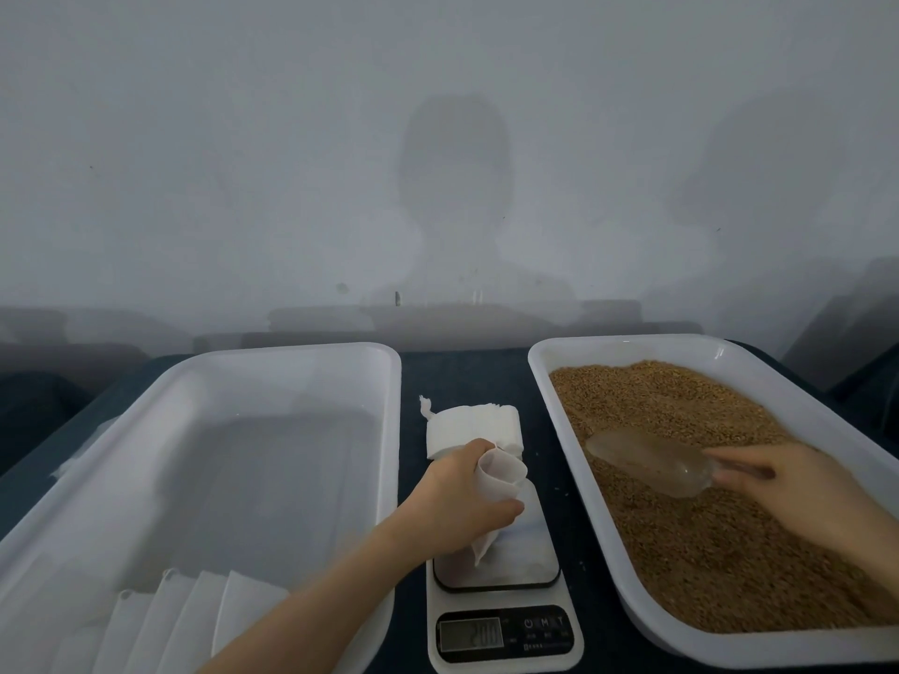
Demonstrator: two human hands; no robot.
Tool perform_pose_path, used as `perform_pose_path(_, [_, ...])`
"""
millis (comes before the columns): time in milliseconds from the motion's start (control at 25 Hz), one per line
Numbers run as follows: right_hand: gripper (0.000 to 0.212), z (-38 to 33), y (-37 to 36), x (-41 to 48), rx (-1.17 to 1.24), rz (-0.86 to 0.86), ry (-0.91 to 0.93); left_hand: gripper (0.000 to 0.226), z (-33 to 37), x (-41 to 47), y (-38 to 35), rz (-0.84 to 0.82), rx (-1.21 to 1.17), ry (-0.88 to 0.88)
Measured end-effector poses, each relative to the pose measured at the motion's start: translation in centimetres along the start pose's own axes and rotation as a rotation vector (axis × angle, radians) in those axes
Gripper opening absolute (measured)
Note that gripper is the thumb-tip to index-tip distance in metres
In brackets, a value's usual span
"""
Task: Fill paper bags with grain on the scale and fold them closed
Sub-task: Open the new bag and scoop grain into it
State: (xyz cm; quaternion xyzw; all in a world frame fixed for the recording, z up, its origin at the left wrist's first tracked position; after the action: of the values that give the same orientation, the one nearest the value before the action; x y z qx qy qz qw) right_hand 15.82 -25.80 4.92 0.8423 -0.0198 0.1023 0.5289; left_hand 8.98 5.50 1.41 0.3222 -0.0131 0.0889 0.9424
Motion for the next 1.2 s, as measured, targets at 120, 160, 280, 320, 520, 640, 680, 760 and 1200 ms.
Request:
perform_pose_path(120, [0.024,-0.8,1.1,-0.2,0.031,0.044,0.007,0.049,-0.1,0.0,0.0,0.0,-0.003,-0.007])
perform_pose_path(160, [0.025,-1.4,1.5,-0.1,0.041,0.051,0.024,0.05,-0.1,0.0,-0.1,-0.002,-0.009,-0.005])
perform_pose_path(280, [0.029,-4.0,3.0,-0.2,0.122,0.058,0.128,0.047,-0.1,0.1,-0.1,-0.003,-0.019,-0.012])
perform_pose_path(320, [0.032,-5.2,3.3,-0.2,0.144,0.046,0.171,0.047,-0.1,0.1,-0.1,-0.003,-0.02,-0.014])
perform_pose_path(520, [0.04,-9.4,3.2,0.2,0.01,0.039,0.396,0.049,0.0,0.1,-0.2,-0.011,-0.029,-0.014])
perform_pose_path(640, [0.041,-11.0,2.8,0.5,-0.036,0.059,0.514,0.05,0.0,0.1,-0.2,-0.018,-0.039,-0.013])
perform_pose_path(680, [0.04,-11.4,2.7,0.6,-0.054,0.074,0.538,0.05,0.0,0.1,-0.2,-0.021,-0.04,-0.012])
perform_pose_path(760, [0.034,-12.1,2.6,0.9,-0.113,0.139,0.583,0.049,-0.1,0.1,-0.2,-0.02,-0.042,-0.015])
perform_pose_path(1200, [0.032,-13.9,1.9,1.0,-0.243,0.152,0.666,0.045,-0.1,0.4,-0.4,-0.008,-0.062,-0.033])
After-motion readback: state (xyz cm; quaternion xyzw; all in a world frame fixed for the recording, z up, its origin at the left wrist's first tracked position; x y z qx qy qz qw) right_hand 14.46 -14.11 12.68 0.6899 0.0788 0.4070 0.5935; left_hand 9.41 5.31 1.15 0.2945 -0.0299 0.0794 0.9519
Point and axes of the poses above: each hand's wrist, its own x-axis towards the middle knuckle, its own y-axis out of the back of the hand, z = x × y, the point moved 6 cm from there along x, towards the middle knuckle, and after that the axes turned 11 degrees about z, right-handed, at the moved point
